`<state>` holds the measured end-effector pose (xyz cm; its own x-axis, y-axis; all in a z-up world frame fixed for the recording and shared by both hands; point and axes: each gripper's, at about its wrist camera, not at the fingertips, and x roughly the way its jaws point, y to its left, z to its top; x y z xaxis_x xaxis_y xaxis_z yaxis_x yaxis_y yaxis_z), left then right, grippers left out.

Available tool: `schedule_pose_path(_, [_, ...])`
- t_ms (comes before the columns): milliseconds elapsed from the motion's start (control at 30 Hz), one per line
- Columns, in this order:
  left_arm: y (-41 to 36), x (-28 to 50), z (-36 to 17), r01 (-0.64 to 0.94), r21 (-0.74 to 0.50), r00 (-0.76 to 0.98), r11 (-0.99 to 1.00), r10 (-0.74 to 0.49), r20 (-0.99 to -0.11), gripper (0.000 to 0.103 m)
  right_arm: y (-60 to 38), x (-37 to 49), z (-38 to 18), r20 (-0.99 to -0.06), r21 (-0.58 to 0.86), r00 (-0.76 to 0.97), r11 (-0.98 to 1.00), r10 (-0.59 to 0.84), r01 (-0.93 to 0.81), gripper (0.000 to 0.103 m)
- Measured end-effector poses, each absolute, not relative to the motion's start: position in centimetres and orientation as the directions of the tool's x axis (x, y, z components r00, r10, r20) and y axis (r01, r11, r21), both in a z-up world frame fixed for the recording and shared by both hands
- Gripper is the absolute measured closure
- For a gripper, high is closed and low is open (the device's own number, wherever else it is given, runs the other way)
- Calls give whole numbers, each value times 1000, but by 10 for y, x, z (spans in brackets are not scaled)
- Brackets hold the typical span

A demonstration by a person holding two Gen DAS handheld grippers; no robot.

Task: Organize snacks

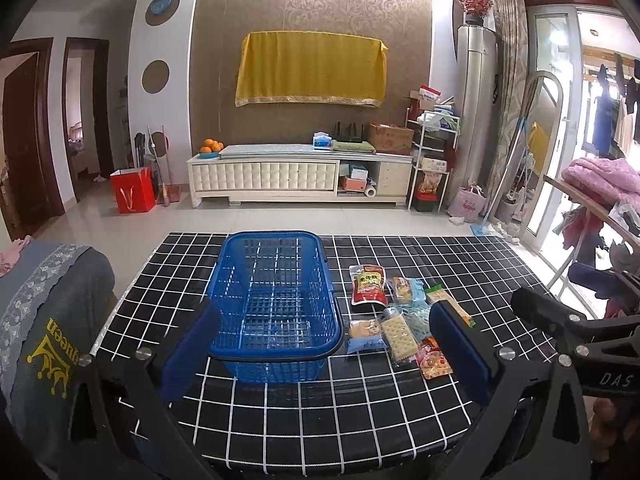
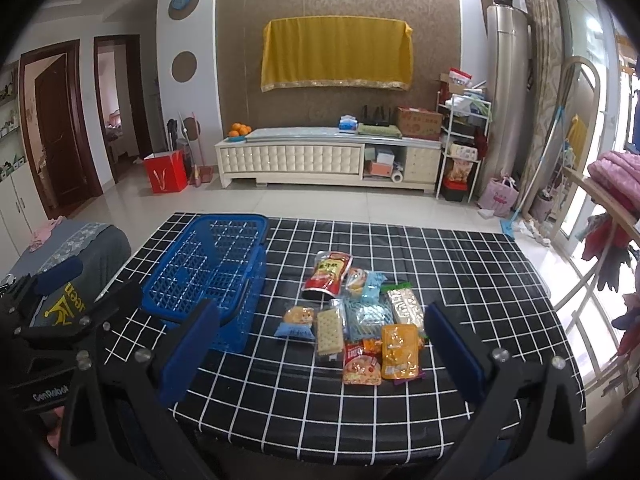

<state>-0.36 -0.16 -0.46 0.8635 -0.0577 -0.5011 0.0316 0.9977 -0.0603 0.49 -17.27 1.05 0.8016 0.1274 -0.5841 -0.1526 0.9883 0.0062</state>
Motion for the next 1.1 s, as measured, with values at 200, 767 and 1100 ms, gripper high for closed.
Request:
schedule_pose_path(200, [-1,-5,-3,26,-50,867,998,-47,-497,0,-171,4,11,-589,10,797,987,136,-161,0])
schedule_pose_path(767, [6,-14,3,19,-70,865,997,-52,-498,0,-167,-2,12,-584,1,801,986,134,-164,0])
schedule_pose_path(1100, [7,-17,5,25,-71,861,997,-57,-506,0,-167,-4,9,-589,-4,799,988,122,-154,0])
